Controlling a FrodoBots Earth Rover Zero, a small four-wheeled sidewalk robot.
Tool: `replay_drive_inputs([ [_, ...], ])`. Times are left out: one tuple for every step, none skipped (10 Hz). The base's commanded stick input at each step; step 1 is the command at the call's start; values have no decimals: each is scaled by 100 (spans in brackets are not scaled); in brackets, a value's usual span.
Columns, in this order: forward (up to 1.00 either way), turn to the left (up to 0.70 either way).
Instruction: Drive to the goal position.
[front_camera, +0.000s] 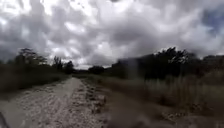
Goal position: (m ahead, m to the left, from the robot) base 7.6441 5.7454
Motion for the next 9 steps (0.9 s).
replay_drive_inputs([
  [69, 1],
  [69, 1],
  [69, 1],
  [69, 1],
  [69, 1],
  [69, 1],
  [69, 1],
  [69, 1],
  [69, 1],
])
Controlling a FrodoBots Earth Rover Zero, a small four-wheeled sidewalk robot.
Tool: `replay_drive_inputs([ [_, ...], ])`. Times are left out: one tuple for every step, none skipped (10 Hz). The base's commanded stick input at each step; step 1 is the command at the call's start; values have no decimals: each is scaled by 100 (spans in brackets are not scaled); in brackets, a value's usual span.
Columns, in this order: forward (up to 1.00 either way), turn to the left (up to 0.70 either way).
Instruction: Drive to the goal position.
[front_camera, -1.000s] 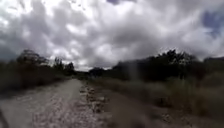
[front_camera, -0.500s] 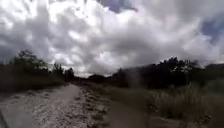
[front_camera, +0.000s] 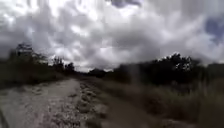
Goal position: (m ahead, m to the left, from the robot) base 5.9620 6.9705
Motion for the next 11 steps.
replay_drive_inputs([
  [69, 1],
  [69, 1],
  [69, 1],
  [69, 1],
  [67, 1],
  [62, 1],
  [61, 1],
  [60, 6],
  [60, 13],
  [59, 15],
  [57, 15],
])
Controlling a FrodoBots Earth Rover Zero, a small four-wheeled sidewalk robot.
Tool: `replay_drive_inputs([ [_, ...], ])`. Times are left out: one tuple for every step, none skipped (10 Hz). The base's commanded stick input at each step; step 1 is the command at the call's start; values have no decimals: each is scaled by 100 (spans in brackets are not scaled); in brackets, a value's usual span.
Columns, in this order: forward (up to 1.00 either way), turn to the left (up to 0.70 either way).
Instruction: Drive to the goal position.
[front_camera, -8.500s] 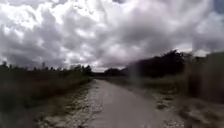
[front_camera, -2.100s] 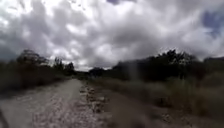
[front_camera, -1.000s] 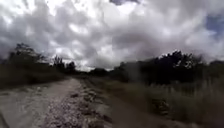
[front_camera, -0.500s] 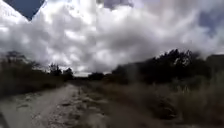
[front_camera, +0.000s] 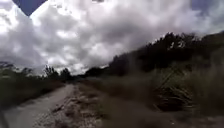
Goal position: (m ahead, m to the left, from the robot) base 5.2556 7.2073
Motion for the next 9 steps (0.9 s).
replay_drive_inputs([
  [54, 24],
  [51, 31],
  [49, 30],
  [47, 29],
  [46, 28],
  [45, 27],
  [45, 27],
  [45, 27],
  [45, 27],
])
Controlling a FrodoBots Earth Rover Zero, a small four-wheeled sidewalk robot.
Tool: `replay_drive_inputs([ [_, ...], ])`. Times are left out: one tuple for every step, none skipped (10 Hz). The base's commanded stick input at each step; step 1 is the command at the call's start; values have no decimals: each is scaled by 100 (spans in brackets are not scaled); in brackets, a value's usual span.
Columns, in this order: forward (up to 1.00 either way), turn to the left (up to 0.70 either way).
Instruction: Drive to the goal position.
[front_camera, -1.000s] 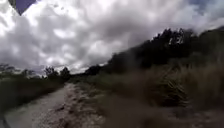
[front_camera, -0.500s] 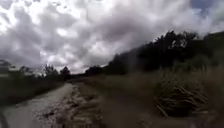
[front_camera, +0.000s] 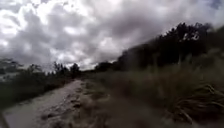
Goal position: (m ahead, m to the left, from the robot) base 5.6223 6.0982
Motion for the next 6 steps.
replay_drive_inputs([
  [45, 27],
  [45, 27],
  [45, 27],
  [45, 27],
  [45, 27],
  [45, 27],
])
